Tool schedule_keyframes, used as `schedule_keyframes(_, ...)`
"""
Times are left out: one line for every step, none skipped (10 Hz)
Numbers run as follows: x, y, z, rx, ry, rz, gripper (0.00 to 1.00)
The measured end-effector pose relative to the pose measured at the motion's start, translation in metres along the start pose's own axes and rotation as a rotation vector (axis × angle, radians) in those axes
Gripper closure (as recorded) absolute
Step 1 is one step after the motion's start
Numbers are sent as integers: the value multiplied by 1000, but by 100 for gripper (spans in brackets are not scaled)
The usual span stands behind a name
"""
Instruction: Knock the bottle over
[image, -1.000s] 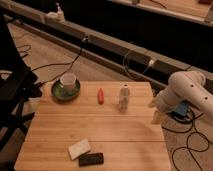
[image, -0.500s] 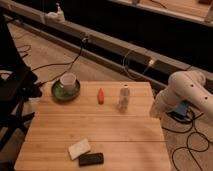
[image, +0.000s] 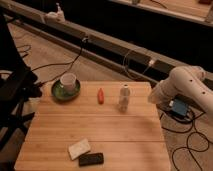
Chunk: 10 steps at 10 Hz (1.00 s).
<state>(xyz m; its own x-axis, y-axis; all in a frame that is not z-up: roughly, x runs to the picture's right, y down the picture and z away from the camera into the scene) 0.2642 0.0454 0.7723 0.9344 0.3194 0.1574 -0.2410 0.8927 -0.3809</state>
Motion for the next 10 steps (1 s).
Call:
schedule_keyframes(-10,-10,0,34,-41,10,100)
schedule_keyframes(-21,-17,-3,65,-87,13,100)
schedule_keyframes(-23,-20,-4,76,-101,14,100)
schedule_keyframes(-23,-20,-4,76,-101,13,100)
schedule_keyframes(-24,-20,-3,76,-102,11,100)
schedule_keyframes(-23,-20,-3,74,-99,12,100)
schedule_keyframes(-18,-24,-1,75,-98,24,100)
schedule_keyframes(-15,-29,3,77,-101,34,100)
schedule_keyframes(-16,-37,11,81,-108,41,100)
schedule_keyframes(-20,-45,23,79,-112,42,100)
